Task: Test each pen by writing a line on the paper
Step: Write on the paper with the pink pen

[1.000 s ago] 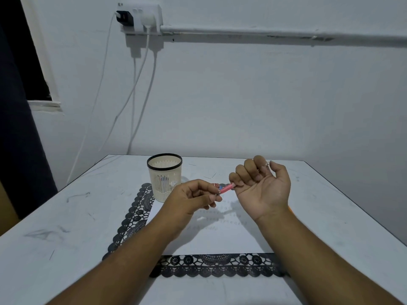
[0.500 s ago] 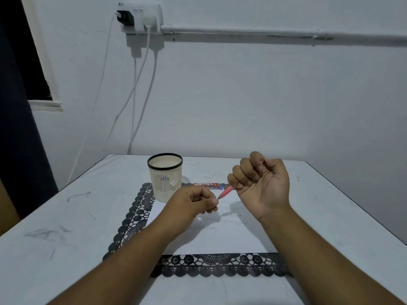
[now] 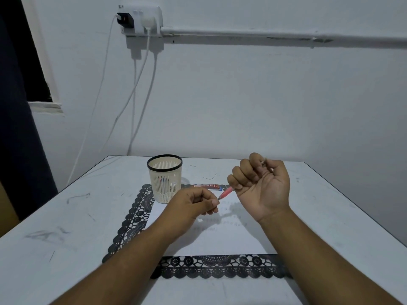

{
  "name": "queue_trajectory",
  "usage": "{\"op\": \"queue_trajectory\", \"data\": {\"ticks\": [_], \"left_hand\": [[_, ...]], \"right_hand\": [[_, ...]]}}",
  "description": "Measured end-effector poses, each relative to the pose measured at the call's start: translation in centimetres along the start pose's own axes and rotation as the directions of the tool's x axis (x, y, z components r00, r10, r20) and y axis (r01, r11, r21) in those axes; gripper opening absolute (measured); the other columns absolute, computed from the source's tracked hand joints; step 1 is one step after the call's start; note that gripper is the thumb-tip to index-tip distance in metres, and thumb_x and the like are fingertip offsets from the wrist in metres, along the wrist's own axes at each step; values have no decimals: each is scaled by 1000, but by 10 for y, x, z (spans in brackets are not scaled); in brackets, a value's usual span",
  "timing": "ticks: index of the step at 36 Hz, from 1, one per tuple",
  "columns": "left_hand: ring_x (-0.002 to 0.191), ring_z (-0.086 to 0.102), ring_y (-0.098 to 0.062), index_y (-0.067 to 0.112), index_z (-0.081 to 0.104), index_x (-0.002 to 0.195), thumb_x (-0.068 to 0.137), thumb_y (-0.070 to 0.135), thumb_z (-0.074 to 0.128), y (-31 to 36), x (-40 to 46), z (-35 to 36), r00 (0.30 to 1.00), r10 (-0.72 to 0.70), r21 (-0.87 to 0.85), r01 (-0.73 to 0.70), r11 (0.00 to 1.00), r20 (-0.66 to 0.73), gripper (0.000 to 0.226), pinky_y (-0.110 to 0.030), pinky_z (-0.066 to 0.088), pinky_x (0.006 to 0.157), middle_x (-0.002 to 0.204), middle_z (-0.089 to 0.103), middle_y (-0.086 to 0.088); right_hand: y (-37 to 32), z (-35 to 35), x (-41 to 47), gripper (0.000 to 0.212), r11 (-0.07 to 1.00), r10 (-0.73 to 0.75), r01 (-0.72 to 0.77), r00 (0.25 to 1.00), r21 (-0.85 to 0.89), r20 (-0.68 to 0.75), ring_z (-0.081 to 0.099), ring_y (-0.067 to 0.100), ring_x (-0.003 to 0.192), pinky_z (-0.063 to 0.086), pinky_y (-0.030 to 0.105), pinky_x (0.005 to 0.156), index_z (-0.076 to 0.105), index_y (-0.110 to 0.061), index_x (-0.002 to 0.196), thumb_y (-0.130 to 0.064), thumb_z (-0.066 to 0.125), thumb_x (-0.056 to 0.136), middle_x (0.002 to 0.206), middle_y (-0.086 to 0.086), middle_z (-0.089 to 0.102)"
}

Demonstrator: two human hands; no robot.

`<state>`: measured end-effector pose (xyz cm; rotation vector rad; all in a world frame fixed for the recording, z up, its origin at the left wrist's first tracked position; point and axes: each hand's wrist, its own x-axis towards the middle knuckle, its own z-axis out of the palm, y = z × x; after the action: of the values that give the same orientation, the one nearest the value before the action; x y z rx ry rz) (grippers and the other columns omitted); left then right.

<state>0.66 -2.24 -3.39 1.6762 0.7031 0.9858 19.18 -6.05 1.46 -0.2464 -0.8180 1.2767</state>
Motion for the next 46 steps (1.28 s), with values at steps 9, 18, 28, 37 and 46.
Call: {"op": "queue_trajectory", "data": {"ticks": [9, 18, 28, 37, 46], "left_hand": [[75, 63, -17, 9, 75, 86, 92, 9, 71, 3, -1, 0, 999, 33, -72, -34, 997, -12, 7, -26, 51, 76, 75, 71, -6], [73, 63, -15, 1, 73, 88, 93, 6, 69, 6, -2, 2, 999, 46, -67, -47, 997, -21, 8, -21, 52, 75, 74, 70, -6], [72, 62, -12, 2, 72, 87, 93, 7, 70, 6, -1, -2, 998, 56, -36, -57, 998, -35, 8, -20, 51, 74, 73, 69, -5], [70, 62, -9, 9, 74, 86, 93, 13, 72, 9, 3, -17, 991, 90, 85, -82, 993, -95, 9, -19, 49, 70, 75, 72, -4], [69, 63, -9, 16, 75, 89, 98, 24, 68, 4, 7, -47, 996, 8, 364, 23, 931, -85, 14, -24, 48, 66, 79, 76, 0]], "right_hand": [[2, -4, 1, 24, 993, 5, 3, 998, 118, -67, 16, 17, 57, 24, 30, 56, 34, -19, 66, -32, 41, 85, 60, -3, 25], [1, -5, 2, 21, 993, -2, 12, 997, 116, -84, 13, 17, 57, 23, 31, 55, 30, -20, 66, -26, 38, 84, 58, -3, 24], [3, 0, 3, 25, 995, 19, -9, 996, 102, -91, 24, 15, 55, 31, 29, 56, 41, -18, 69, -31, 47, 90, 62, -2, 28], [15, -4, 6, 45, 944, 168, -196, 978, -266, -125, 68, 26, 83, 56, 40, 82, 65, -12, 87, -43, 41, 109, 86, 11, 70], [19, -17, 8, 24, 880, 185, -243, 967, -408, -177, 72, 29, 79, 63, 33, 70, 58, -4, 91, -11, 45, 110, 99, 22, 74]]}}
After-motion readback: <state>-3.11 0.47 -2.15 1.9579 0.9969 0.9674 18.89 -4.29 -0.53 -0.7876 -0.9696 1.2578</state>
